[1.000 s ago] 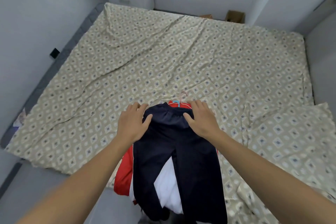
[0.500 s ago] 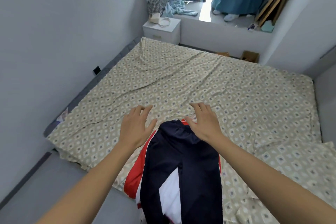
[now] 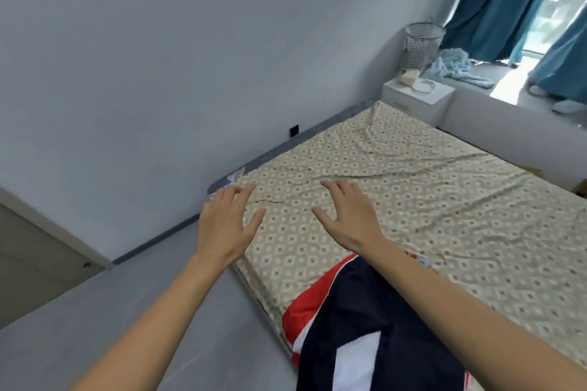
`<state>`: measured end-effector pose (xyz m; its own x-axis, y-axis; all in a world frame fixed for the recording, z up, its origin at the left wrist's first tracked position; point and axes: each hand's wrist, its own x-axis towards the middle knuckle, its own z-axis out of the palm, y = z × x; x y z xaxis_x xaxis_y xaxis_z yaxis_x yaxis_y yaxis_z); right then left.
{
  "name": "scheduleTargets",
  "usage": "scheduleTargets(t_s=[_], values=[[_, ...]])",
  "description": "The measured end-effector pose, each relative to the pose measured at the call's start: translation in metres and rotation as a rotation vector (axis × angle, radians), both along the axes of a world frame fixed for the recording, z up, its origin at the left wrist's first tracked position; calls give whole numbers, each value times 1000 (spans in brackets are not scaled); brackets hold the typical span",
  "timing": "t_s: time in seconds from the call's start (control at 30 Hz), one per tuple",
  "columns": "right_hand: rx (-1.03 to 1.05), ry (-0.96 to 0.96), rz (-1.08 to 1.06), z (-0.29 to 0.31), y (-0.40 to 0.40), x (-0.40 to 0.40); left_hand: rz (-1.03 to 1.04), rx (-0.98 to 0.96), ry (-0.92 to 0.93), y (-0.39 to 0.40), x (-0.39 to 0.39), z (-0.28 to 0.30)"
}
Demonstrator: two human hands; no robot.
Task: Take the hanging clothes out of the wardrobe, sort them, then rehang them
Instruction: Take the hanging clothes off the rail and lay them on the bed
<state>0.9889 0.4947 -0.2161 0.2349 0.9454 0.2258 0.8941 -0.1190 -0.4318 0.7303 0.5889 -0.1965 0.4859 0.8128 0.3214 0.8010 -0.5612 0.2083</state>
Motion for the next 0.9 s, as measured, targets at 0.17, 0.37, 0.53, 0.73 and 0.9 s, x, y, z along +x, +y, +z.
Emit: scheduleTargets(t_s=[0.17, 0.37, 0.53, 0.73, 0.9], values=[[61, -60, 243, 23, 57, -134, 284, 64, 38, -3, -136, 25], [155, -57, 541, 47, 100, -298, 563, 115, 85, -28, -286, 44], [203, 2, 834, 60, 107, -415, 766, 138, 71, -76, -362, 53], [228, 19, 1171, 71, 99, -520, 1093, 125, 93, -144, -431, 58], [236, 48, 1450, 71, 69, -590, 1401, 128, 160, -225, -459, 64]])
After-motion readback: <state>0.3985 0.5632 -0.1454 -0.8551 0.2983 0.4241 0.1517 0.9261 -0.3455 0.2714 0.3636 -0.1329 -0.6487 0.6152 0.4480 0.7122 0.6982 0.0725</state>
